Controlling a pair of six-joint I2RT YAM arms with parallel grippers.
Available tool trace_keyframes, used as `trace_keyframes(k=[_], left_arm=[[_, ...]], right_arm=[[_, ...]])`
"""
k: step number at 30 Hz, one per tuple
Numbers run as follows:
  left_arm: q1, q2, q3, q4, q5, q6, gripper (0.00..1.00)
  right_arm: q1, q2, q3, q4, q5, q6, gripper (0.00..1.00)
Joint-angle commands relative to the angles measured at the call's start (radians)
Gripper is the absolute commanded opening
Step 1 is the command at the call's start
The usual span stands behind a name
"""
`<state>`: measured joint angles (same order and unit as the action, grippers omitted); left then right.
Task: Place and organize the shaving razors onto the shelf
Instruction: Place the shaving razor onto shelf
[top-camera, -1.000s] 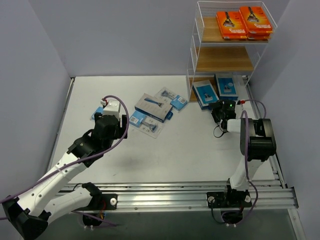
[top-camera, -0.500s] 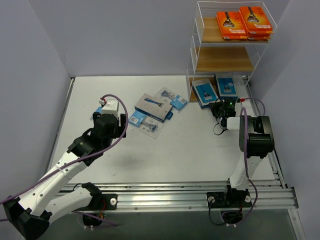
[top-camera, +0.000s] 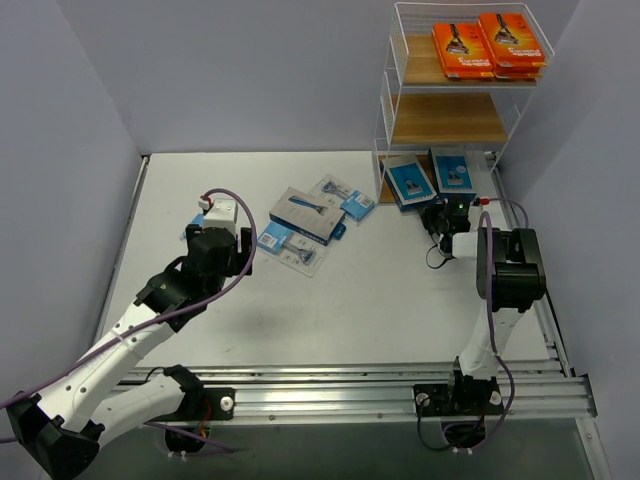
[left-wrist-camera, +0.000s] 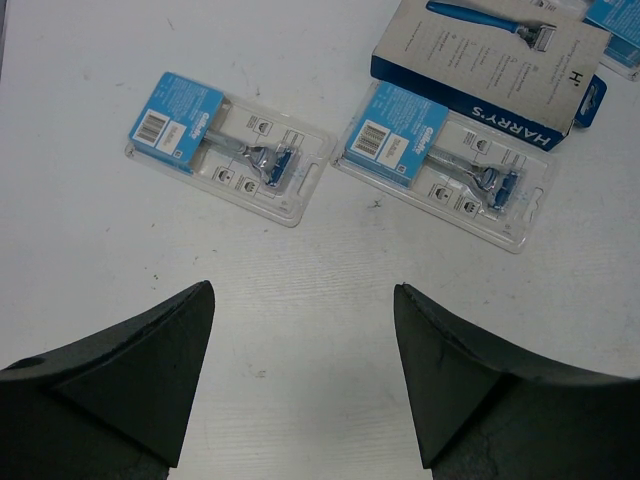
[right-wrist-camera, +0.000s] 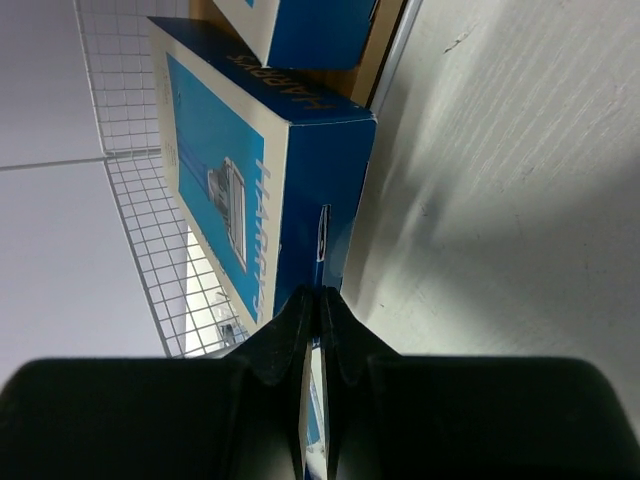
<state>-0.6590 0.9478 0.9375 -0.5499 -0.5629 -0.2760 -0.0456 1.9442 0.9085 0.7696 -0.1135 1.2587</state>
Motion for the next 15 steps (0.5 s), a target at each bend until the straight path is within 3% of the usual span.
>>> trace_keyframes(k=[1, 9, 15], left_arm=[[0.004, 0.003, 0.017, 0.022, 0.009, 0.009, 0.81], [0.004, 0.016, 0.018, 0.022, 0.012, 0.009, 0.81], [0.004, 0.020, 0.017, 0.022, 0.011, 0.009, 0.81]], right_arm=[[-0.004, 0.021, 0.041, 0.056, -0.005, 0.036, 0.00], [-0.004, 0.018, 0.010, 0.091, 0.026, 0.108, 0.00], [0.018, 0.005, -0.069, 0.203, 0.135, 0.211, 0.00]])
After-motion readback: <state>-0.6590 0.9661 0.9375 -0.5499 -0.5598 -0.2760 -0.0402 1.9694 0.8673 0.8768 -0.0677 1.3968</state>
